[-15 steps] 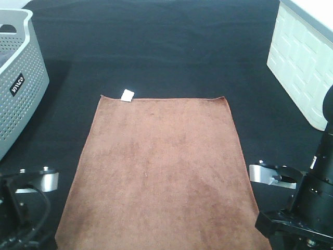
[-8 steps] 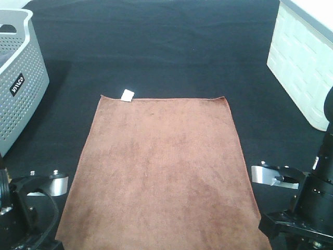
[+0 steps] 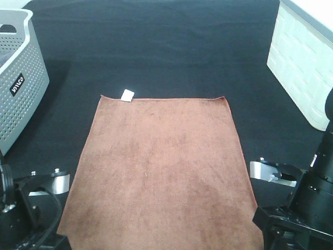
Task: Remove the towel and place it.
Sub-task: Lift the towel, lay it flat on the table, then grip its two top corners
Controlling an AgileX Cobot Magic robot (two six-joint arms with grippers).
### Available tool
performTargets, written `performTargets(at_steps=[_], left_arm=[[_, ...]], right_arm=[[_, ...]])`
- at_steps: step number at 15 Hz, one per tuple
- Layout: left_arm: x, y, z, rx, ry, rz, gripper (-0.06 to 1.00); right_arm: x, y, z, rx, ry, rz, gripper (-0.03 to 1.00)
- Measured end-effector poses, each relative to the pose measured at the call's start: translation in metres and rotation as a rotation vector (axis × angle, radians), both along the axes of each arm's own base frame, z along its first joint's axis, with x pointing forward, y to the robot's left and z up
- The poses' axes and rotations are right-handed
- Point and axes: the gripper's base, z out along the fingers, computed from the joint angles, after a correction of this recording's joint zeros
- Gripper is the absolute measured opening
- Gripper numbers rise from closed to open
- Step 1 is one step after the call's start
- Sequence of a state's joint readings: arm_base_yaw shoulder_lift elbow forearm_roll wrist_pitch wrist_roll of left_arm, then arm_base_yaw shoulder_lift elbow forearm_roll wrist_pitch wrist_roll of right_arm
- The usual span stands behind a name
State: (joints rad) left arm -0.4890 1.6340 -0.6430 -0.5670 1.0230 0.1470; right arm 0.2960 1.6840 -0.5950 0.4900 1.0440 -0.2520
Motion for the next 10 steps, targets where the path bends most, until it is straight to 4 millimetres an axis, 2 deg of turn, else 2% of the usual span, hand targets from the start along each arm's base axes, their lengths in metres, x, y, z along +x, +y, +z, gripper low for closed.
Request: performTargets(at_steps=[2, 4, 7, 9, 10], left_arm=[[0.002, -0.003, 0.006, -0.026, 0.01, -0.045, 0.71], [0.016, -0.01, 0.018, -0.065, -0.036, -0.079, 0.71], [0.048, -0.022, 0.044, -0.097, -0.202, -0.153, 0.71], [0.069, -0.024, 0.064, -0.064, -0.326, -0.211, 0.73], [0.08, -0.023, 0.074, -0.037, -0.39, -0.218, 0.76]], right_arm=[[0.005, 0.001, 0.001, 0.002, -0.025, 0.0, 0.63], [0.017, 0.005, 0.009, 0.017, -0.085, -0.001, 0.63], [0.048, 0.009, 0.045, 0.033, -0.382, -0.019, 0.63], [0.058, 0.005, 0.074, 0.017, -0.55, 0.007, 0.65], [0.063, 0.004, 0.084, -0.004, -0.596, 0.003, 0.68]])
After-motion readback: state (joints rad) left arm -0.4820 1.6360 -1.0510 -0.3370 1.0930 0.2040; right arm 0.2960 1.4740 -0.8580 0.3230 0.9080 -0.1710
